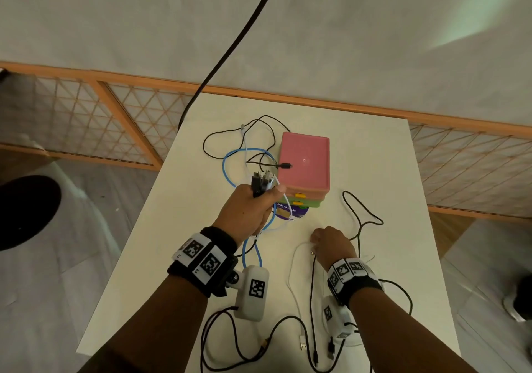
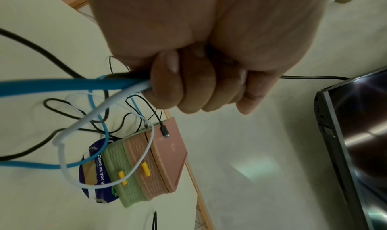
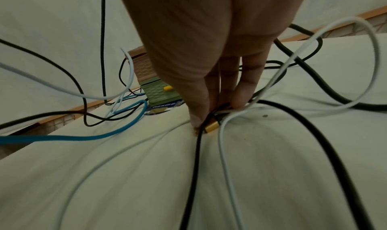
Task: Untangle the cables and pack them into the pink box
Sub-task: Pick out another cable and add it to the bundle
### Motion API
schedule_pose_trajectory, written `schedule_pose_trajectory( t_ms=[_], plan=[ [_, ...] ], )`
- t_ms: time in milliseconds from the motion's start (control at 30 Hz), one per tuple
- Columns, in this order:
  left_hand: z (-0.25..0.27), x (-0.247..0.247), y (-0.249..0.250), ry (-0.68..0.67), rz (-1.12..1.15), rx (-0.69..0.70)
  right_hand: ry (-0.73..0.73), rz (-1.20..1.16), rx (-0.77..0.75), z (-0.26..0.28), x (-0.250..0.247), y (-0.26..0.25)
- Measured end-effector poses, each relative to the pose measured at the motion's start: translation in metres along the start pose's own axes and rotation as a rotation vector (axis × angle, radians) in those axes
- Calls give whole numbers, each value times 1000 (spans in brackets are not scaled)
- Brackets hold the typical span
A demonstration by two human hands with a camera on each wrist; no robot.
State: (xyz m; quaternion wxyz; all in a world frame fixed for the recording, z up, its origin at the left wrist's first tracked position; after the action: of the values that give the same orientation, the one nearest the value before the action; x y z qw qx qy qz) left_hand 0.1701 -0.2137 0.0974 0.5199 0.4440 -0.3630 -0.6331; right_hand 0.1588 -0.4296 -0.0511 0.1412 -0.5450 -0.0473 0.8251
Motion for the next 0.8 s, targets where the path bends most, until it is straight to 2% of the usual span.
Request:
schedule_pose_trajectory(
  t_ms=[100,300,600,667,800],
  plan=[
    [-2,0,-3,0,-26,-1,14,-30,8,1,2,3],
    [-6,8,-6,-10,-37,-17,-63,87,-11,2,5,6],
    [-7,12,-12,-7,-53,-5,-181,180,120,9,-3,6],
    [-8,12,-11,1,-52,0,-160,158,114,12,-6,4],
    [-8,12,-11,4,-34,-6,23,-75,96,17,-14,5]
  ],
)
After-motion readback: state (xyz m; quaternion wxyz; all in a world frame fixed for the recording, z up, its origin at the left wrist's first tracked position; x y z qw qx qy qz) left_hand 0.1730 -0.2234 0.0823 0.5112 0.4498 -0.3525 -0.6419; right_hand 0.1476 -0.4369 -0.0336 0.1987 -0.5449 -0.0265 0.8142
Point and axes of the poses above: each hand's wrist, its own z-axis away from the middle knuckle, its own x-axis out of the palm, y = z × x, the point moved 3 cm from there along -z, towards the middle knuckle, and after that the axes turned 7 degrees about y, right-handed, at the moved point
